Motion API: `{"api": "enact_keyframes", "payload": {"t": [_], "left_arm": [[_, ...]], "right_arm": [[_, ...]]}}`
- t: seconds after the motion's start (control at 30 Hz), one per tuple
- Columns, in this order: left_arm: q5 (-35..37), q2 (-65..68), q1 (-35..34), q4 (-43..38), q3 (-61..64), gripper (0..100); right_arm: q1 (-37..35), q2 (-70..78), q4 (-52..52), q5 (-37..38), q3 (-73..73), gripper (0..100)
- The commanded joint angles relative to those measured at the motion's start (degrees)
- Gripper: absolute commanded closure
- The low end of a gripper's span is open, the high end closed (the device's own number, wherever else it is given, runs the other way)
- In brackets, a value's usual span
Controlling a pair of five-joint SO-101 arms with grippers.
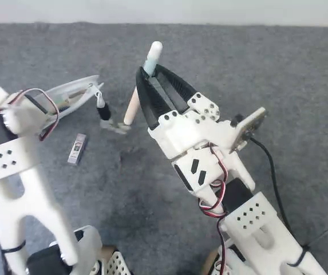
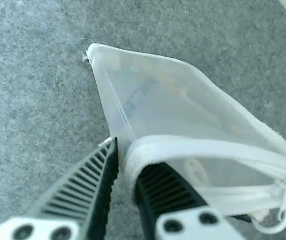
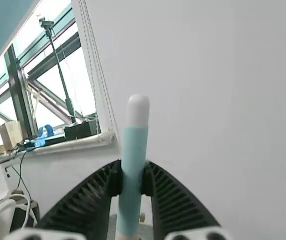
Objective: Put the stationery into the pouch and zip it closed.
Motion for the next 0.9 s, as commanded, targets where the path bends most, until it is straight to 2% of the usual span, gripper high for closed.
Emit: {"api": "enact_keyframes", "payload": {"t": [0.0,0.3,0.87], "left_arm": [[-0.6,-4.0,0.4,0.4,-3.7,99],[-3.1,-4.0,0.4,0.4,-2.5,99],[-3.3,-3.6,0.1,0.0,-1.5,99]], "right_arm": [[0.7,-1.5,-4.3,-0.6,-0.7,99.2],[-8.3,3.1,-10.3,-0.3,-1.5,99.2],[-10.1,17.8,-12.4,-0.6,-15.4,99.2]]}}
